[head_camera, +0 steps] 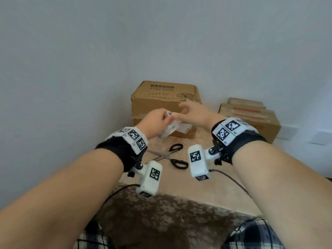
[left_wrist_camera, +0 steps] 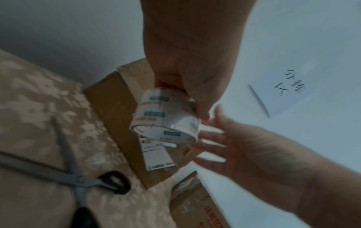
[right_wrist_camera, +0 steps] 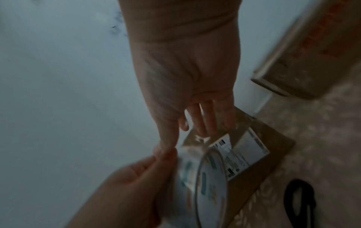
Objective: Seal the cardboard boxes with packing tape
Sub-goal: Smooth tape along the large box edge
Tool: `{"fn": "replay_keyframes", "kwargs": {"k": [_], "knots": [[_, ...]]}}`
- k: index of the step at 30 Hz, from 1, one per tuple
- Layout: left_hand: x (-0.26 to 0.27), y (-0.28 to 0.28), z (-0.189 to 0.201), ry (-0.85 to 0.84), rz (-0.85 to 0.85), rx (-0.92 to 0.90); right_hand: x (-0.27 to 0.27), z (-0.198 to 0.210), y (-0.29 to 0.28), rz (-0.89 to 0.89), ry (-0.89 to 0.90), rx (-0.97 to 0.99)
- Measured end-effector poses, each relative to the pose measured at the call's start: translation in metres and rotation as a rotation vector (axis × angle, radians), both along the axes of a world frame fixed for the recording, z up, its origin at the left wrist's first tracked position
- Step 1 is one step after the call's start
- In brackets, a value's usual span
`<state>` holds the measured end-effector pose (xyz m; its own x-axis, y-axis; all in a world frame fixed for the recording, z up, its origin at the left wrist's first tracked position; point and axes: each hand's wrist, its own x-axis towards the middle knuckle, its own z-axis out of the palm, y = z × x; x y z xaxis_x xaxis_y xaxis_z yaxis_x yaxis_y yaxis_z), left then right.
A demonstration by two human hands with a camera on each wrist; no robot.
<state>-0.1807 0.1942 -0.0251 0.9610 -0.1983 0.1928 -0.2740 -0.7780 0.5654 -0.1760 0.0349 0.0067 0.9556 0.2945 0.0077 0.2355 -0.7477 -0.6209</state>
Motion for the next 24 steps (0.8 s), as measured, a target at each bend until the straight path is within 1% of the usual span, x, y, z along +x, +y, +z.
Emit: {"fn": "replay_keyframes", "kwargs": {"k": [1, 4, 5, 7, 9, 12, 14, 16, 18, 19, 21, 22, 24], "knots": [[0.004, -0.004, 0.006, -0.025, -0.005, 0.011, 0.001, -0.005, 0.0, -0.023, 0.016, 0.049], [0.012, -0.006, 0.014, -0.059, 0.004, 0.04, 0.003, -0.01, -0.007, -0.121, 0.031, 0.411], [0.013, -0.006, 0.016, -0.059, 0.004, 0.037, 0.003, -0.009, -0.01, -0.161, -0.002, 0.463], [0.015, -0.01, 0.019, -0.061, 0.002, 0.03, 0.004, -0.007, -0.013, -0.229, -0.144, 0.401], [0.014, -0.014, 0.023, -0.068, 0.014, 0.062, 0.004, -0.001, -0.011, -0.259, -0.255, 0.316], [0.012, -0.015, 0.022, -0.042, 0.025, 0.099, 0.0, 0.01, -0.004, -0.224, -0.376, 0.25], [0.009, -0.016, 0.02, -0.028, 0.039, 0.068, -0.001, 0.018, -0.002, -0.169, -0.432, 0.202], [0.005, -0.018, 0.019, -0.028, 0.045, 0.013, 0.0, 0.02, -0.005, -0.147, -0.44, 0.192], [0.002, -0.019, 0.02, -0.017, 0.013, -0.104, 0.004, 0.019, -0.011, -0.147, -0.425, 0.197], [0.001, -0.019, 0.02, 0.016, -0.024, -0.207, 0.007, 0.019, -0.015, -0.149, -0.402, 0.219], [-0.003, -0.022, 0.022, 0.15, -0.111, -0.426, 0.01, 0.019, -0.022, -0.157, -0.33, 0.324], [-0.005, -0.025, 0.022, 0.206, -0.137, -0.491, 0.01, 0.019, -0.023, -0.16, -0.293, 0.386], [-0.005, -0.028, 0.021, 0.249, -0.148, -0.516, 0.011, 0.018, -0.025, -0.164, -0.248, 0.443]]}}
